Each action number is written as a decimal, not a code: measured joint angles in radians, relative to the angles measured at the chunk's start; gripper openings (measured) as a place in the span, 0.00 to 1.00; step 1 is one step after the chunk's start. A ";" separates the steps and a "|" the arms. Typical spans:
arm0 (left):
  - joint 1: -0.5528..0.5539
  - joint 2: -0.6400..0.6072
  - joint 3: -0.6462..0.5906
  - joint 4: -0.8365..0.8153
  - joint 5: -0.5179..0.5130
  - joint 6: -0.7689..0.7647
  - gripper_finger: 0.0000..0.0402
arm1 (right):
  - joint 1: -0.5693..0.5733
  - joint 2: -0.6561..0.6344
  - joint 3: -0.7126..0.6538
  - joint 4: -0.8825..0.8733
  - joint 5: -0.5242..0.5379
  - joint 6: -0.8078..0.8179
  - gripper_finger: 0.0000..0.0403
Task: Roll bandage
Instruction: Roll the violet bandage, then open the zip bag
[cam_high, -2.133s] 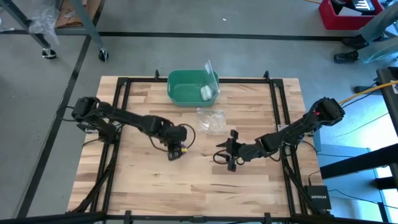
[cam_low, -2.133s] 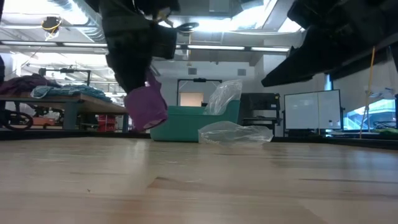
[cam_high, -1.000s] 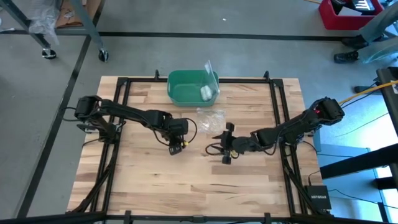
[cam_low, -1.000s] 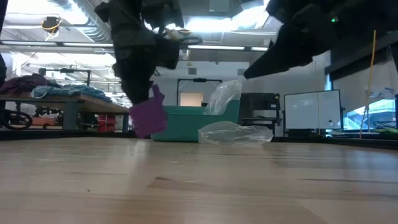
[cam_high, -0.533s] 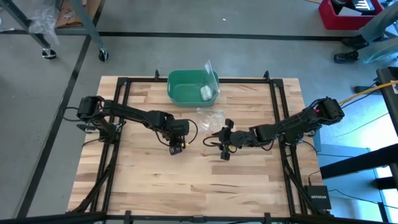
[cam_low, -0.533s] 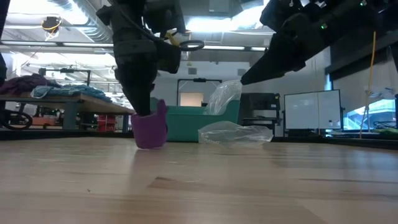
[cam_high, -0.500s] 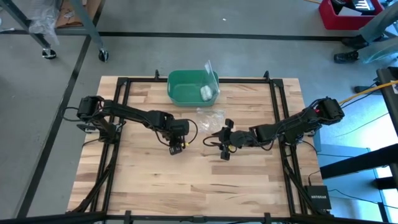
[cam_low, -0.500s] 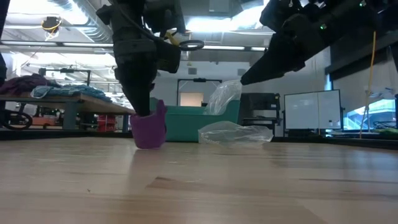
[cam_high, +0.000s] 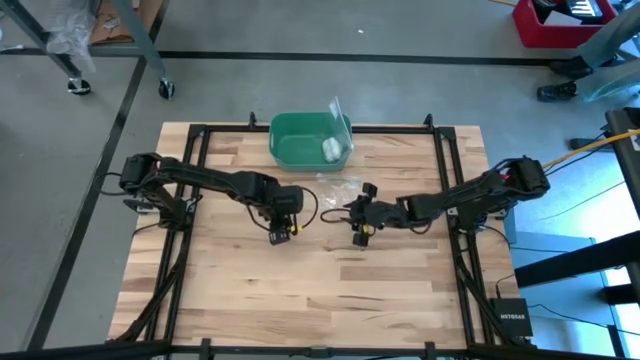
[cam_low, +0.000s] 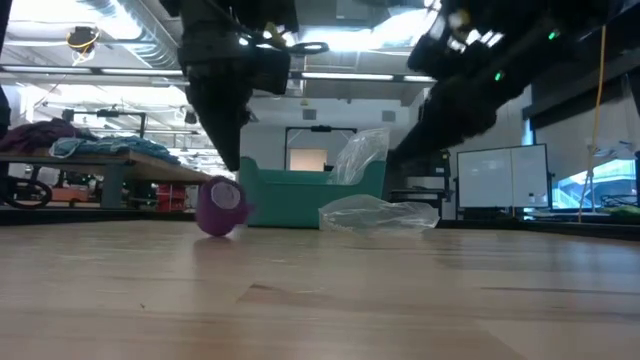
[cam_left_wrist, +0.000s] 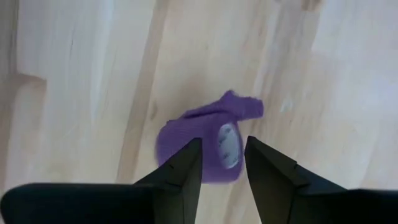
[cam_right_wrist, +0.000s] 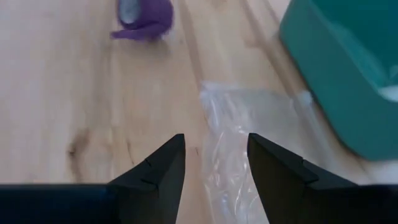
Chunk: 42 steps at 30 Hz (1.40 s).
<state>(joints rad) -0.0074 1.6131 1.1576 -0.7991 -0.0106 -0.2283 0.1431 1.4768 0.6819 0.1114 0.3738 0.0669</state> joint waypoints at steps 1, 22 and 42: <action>0.000 -0.001 0.000 -0.004 0.000 0.003 0.28 | -0.017 0.016 0.000 0.006 -0.015 -0.007 0.44; -0.040 0.014 -0.198 0.649 -0.124 -0.084 0.28 | 0.133 0.248 0.001 0.086 -0.386 0.203 0.44; -0.040 0.109 -0.238 0.772 -0.123 -0.255 0.28 | 0.142 0.168 0.226 -0.294 -0.066 -0.037 0.44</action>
<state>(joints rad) -0.0475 1.7226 0.9192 -0.0275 -0.1341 -0.4830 0.2854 1.6452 0.9075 -0.1827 0.3079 0.0298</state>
